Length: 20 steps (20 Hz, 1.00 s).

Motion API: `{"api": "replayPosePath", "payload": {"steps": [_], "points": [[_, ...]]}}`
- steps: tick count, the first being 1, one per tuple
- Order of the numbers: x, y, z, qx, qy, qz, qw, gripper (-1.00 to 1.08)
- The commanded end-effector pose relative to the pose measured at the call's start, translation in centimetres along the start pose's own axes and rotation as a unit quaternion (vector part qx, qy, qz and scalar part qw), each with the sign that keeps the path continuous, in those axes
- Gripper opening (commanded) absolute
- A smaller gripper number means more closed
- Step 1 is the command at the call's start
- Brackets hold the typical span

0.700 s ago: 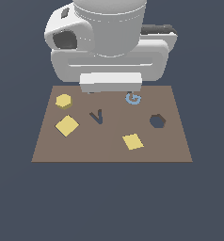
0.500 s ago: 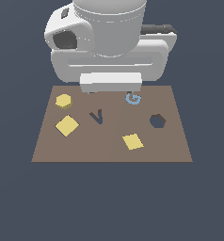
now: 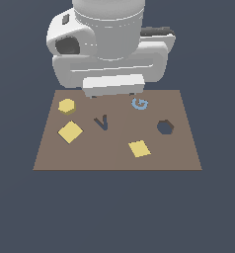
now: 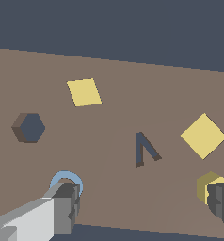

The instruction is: Insert a designated object into the corresponding slot on a board.

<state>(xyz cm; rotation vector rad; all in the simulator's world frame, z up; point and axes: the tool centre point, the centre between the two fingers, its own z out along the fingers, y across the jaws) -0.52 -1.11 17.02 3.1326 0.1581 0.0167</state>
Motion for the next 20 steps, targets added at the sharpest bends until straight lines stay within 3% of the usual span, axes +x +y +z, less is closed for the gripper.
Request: {"api": "replayPosePath", "payload": {"steps": [1, 11, 20], "points": [[-0.5, 0.3, 0.4, 0.0, 0.0, -0.017, 0.9999, 1.0], [-3.3, 2.7, 2.8, 0.001, -0.001, -0.118, 0.993, 1.0], [-5.9, 6.4, 5.7, 0.003, -0.001, -0.24, 0.9707, 1.0]]}}
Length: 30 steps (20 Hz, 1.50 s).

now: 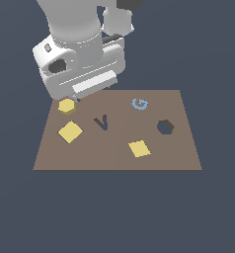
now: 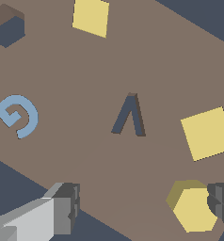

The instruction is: Insert a designated object into the corresponding slot on a board.

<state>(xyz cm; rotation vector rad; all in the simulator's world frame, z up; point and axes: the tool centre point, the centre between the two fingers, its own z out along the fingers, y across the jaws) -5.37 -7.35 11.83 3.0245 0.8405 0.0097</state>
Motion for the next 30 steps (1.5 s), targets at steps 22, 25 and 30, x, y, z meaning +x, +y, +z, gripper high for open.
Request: {"api": "replayPosePath", "payload": {"steps": [22, 25, 30], "points": [[-5.9, 7.3, 6.2, 0.003, -0.001, -0.258, 0.9662, 1.0], [-6.1, 7.9, 6.5, 0.003, -0.002, -0.272, 0.9622, 1.0], [-6.2, 8.4, 6.9, 0.003, -0.002, -0.286, 0.9583, 1.0]]}}
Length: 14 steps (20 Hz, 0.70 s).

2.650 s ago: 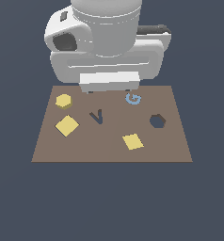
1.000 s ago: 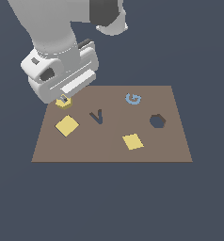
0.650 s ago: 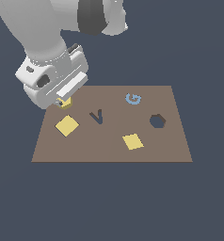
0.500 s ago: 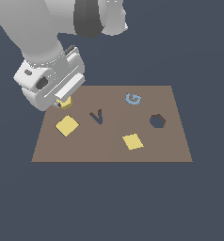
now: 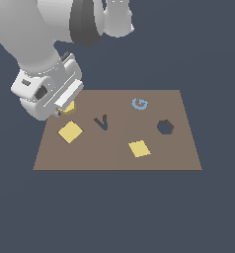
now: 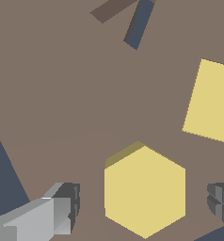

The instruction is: Insert a designated object into the corresponding slot on a board.

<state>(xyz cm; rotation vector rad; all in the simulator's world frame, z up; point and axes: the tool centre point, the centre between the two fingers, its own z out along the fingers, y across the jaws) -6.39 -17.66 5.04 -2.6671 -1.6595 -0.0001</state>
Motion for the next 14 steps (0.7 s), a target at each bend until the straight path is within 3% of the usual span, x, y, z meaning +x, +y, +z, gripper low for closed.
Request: {"api": "replayPosePath", "payload": {"steps": [1, 14], "points": [[-0.1, 0.1, 0.1, 0.0, 0.0, -0.005, 1.0, 1.0], [0.0, 0.1, 1.2, 0.0, 0.0, -0.004, 1.0, 1.0]]}}
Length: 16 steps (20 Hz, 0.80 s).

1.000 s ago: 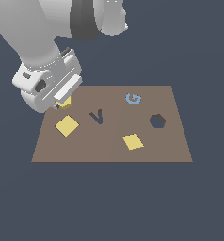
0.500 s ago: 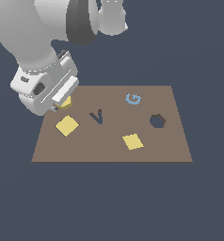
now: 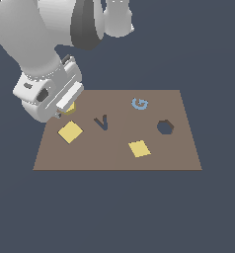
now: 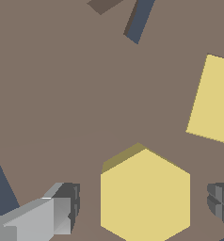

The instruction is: Insert a designated object into the corresponding slot on a board.

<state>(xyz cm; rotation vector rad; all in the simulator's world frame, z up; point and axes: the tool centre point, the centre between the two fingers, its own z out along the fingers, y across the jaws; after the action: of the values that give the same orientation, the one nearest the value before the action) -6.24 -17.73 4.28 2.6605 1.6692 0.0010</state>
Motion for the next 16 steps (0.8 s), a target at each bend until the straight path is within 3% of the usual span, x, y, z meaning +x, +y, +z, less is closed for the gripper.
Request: {"api": "replayPosePath", "payload": {"steps": [1, 5, 6, 16], "points": [[0.0, -0.06, 0.76, 0.001, 0.0, 0.0, 1.0, 1.0], [0.02, -0.08, 1.29, 0.001, 0.0, 0.0, 1.0, 1.0], [0.02, -0.08, 1.29, 0.001, 0.0, 0.0, 1.0, -1.0], [0.01, -0.04, 1.22, 0.0, 0.0, 0.0, 1.0, -1.0]]}}
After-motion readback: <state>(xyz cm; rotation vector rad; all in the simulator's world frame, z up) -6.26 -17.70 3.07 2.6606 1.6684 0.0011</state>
